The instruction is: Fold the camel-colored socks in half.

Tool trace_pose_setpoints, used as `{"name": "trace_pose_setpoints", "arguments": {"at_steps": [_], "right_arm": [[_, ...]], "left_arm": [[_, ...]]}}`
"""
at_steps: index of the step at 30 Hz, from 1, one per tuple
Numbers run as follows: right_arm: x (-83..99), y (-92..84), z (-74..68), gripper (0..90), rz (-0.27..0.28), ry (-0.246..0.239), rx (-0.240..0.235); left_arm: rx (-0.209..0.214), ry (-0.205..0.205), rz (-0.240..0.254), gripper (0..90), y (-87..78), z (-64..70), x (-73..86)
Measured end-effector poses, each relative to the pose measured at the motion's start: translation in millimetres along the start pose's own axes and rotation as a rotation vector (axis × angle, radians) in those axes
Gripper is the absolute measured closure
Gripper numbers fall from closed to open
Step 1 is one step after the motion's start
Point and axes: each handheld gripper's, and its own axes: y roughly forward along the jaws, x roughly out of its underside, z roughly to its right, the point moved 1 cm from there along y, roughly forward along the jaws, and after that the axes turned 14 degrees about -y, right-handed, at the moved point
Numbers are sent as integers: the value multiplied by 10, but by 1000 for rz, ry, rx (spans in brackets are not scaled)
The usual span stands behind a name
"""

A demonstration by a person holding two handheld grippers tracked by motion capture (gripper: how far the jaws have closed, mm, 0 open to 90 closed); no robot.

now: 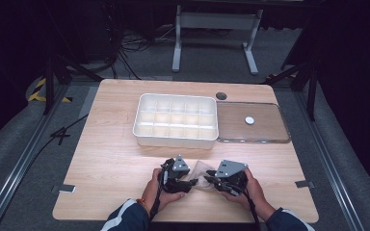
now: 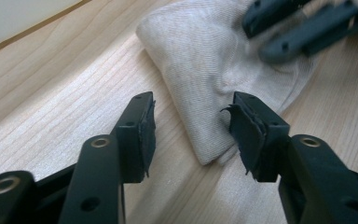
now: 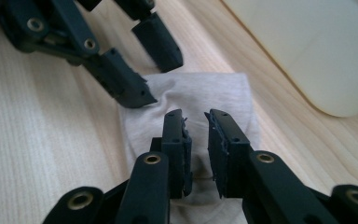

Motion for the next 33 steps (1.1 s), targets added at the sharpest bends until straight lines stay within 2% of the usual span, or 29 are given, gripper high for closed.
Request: {"name": "trace_pose_setpoints", "arguments": {"at_steps": [3, 4, 6, 7, 11, 13, 14, 17, 20, 24, 27, 33], "right_arm": [[44, 84, 24, 776, -62, 6, -26], [61, 107, 38, 777, -46, 8, -41], [56, 114, 80, 777, -55, 25, -68], [56, 117, 95, 778, -55, 33, -83], [44, 126, 81, 780, -62, 21, -73], [39, 129, 79, 781, -64, 16, -70], [28, 141, 83, 781, -70, 11, -59], [19, 149, 90, 782, -71, 11, -62], [8, 162, 95, 782, -77, 10, -55], [-9, 173, 97, 783, -82, 9, -58], [-24, 189, 92, 783, -82, 4, -54], [-29, 215, 85, 779, -62, 3, -42]], "left_arm": [[13, -5, -12, 577, 2, -2, -18], [50, -14, -24, 619, 7, -17, -28], [73, -14, -26, 660, 11, -33, -36], [83, -29, -23, 679, 17, -31, -34], [99, -41, -17, 747, 19, -35, -37], [91, -41, -6, 772, 17, -33, -37], [80, -44, 5, 782, 11, -26, -37], [73, -35, 43, 793, -21, -4, -46], [95, -35, 91, 802, -60, 27, -66], [107, -27, 122, 807, -80, 76, -84], [107, -9, 135, 810, -80, 98, -95], [112, -14, 142, 811, -90, 98, -103]]}}
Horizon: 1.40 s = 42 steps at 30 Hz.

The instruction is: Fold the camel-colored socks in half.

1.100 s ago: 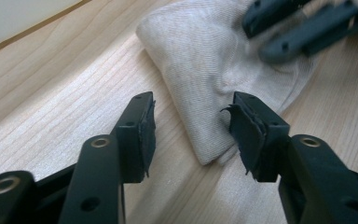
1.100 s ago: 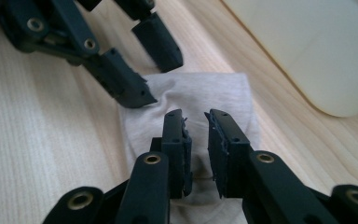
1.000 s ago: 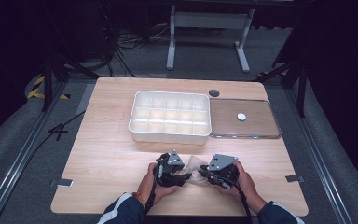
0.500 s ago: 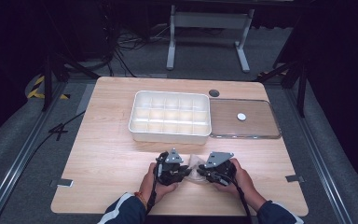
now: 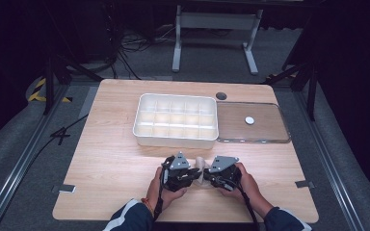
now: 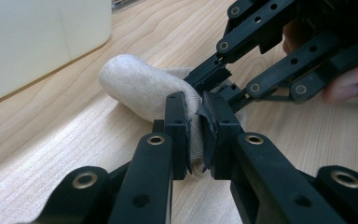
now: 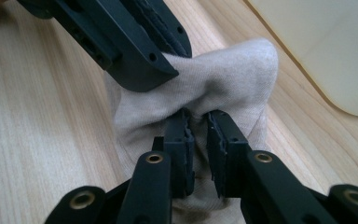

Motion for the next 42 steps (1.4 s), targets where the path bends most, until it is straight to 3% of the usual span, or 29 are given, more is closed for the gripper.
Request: {"name": "trace_pose_setpoints", "arguments": {"at_steps": [9, 10, 11, 12, 13, 15, 18, 21, 26, 29, 33, 42], "right_arm": [[-22, 38, -27, 752, 30, 0, 8], [-12, 24, -12, 657, 41, 14, 11], [-12, 24, -12, 657, 41, 14, 11], [-4, 12, 2, 599, 48, 19, 8], [30, -60, 50, 569, 81, 46, -24], [41, -97, 62, 571, 90, 53, -18], [95, -302, 142, 634, 133, 91, 3], [157, -349, 179, 701, 105, 105, 7], [214, -161, 130, 733, 16, 86, -22], [213, -145, 122, 744, 17, 88, -19], [199, -131, 88, 757, 6, 82, 4], [195, -124, 49, 778, 6, 78, 26]], "left_arm": [[-10, 5, 1, 814, -19, -10, -12], [-7, 3, 2, 817, -27, -22, -12], [-7, 3, 2, 818, -27, -22, -12], [-10, 3, 3, 818, -37, -25, -12], [-11, 9, -1, 823, -53, -33, -16], [-15, 11, -3, 823, -64, -34, -18], [-14, 3, -2, 824, -69, -38, -20], [-17, 8, -6, 823, -65, -38, -25], [-19, 27, -8, 820, -46, 1, -36], [-20, 33, -10, 819, -32, 32, -39], [-29, 70, -6, 813, 3, 112, -52], [-14, 82, -14, 804, 131, 191, -26]]}}
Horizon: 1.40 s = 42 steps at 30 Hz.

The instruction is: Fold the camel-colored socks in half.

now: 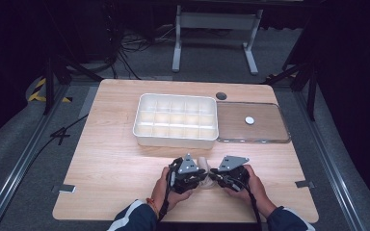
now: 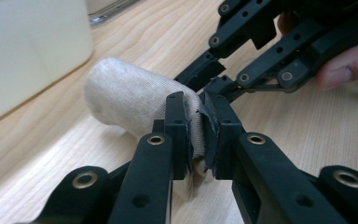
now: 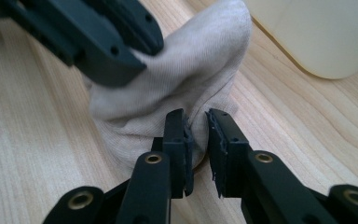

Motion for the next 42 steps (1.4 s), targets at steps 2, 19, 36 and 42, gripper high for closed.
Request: {"name": "trace_pose_setpoints", "arguments": {"at_steps": [2, 19, 36, 42], "right_arm": [[9, -1, 6, 778, 5, 6, -4], [-107, -146, 210, 601, 180, 102, -15], [-16, 22, 214, 815, 102, 71, -46], [-9, 11, 185, 814, 99, 66, -37]], "left_arm": [[-2, 2, -9, 799, 28, 11, 19], [-10, 16, -23, 788, 124, 25, 76], [53, -9, 76, 707, -267, -109, -74], [54, -14, 39, 751, -130, -131, -17]]}}
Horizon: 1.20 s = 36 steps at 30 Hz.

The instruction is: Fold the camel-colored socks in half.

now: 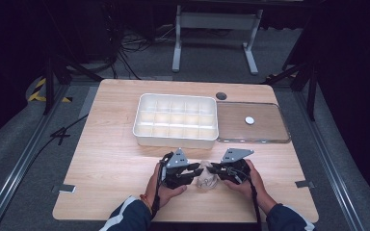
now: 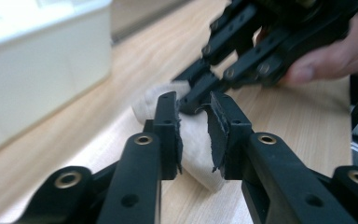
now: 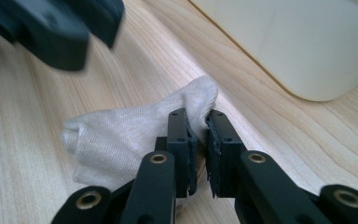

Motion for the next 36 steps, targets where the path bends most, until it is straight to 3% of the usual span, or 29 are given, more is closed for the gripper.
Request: {"name": "trace_pose_setpoints", "arguments": {"at_steps": [1, 3, 5, 9, 15, 22, 25, 27, 29, 33, 36], "right_arm": [[5, -4, -10, 814, -3, -4, 3], [20, -20, -33, 814, -6, -10, 9], [24, -25, -43, 814, -9, -12, 12], [29, -31, -78, 815, -12, -32, 36], [37, -70, -67, 811, -27, -49, 38], [12, -120, -8, 805, -36, -33, 60], [2, -153, 31, 842, -38, -21, 95], [-13, -199, 74, 841, -31, -11, 144], [-53, -255, 96, 846, 29, 6, 128], [-181, -228, -26, 845, 81, -57, 65], [-203, -99, -84, 838, 71, -85, -11]], "left_arm": [[-7, 17, -28, 752, 50, 31, 31], [17, 53, -40, 759, 169, 118, 101], [16, 66, -45, 767, 188, 146, 113], [-20, 150, -69, 795, 262, 230, 187], [-29, 168, -77, 802, 274, 249, 203], [-23, 169, -75, 804, 279, 237, 201], [-14, 167, -77, 804, 278, 227, 201], [-13, 158, -83, 807, 274, 226, 201], [-11, 154, -74, 807, 281, 233, 203], [-10, 161, -82, 807, 274, 218, 200], [-13, 160, -86, 808, 270, 222, 202]]}}
